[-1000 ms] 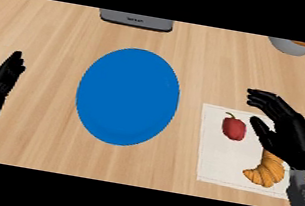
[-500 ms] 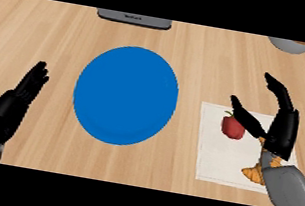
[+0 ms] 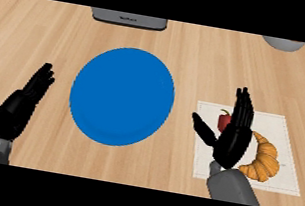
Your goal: Pick the bell pepper from the placemat and place it in the plate
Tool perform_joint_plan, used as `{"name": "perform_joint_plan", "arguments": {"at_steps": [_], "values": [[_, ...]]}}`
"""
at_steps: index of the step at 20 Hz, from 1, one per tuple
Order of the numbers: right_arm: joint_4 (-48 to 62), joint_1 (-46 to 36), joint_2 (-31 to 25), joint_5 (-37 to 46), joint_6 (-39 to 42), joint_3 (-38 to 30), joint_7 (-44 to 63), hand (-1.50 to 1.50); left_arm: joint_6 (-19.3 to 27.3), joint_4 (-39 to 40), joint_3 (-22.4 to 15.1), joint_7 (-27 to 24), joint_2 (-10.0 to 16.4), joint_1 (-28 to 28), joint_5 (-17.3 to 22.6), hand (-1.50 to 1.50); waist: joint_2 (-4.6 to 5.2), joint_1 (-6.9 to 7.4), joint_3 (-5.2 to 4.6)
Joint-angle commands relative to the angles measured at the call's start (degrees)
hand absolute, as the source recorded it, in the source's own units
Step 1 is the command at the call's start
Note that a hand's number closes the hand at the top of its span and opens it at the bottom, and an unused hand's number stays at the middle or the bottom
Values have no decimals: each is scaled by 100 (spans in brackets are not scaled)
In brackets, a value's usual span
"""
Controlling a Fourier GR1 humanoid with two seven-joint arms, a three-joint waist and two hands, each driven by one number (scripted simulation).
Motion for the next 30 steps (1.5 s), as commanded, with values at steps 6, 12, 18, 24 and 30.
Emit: {"name": "perform_joint_plan", "arguments": {"at_steps": [6,12,18,24,30], "values": [[522,441,341,2366,763,-615,2181,-150,-38,254,148,-202,-4,18,-19,0,-53,-170,-29],[90,188,345,3321,2484,-543,4075,-150,-79,379,194,-227,-46,-127,3,0,-45,-148,-21],[-1130,364,346,3997,4093,82,6072,-150,-114,285,82,-430,-166,214,-106,0,-39,-34,8],[-2003,526,346,4139,5354,385,6887,-150,-203,-108,155,53,-60,40,-90,0,-30,22,22],[-1693,163,346,3804,5648,-117,6500,-150,-443,955,490,-327,-174,-615,-154,0,9,4,21]]}}
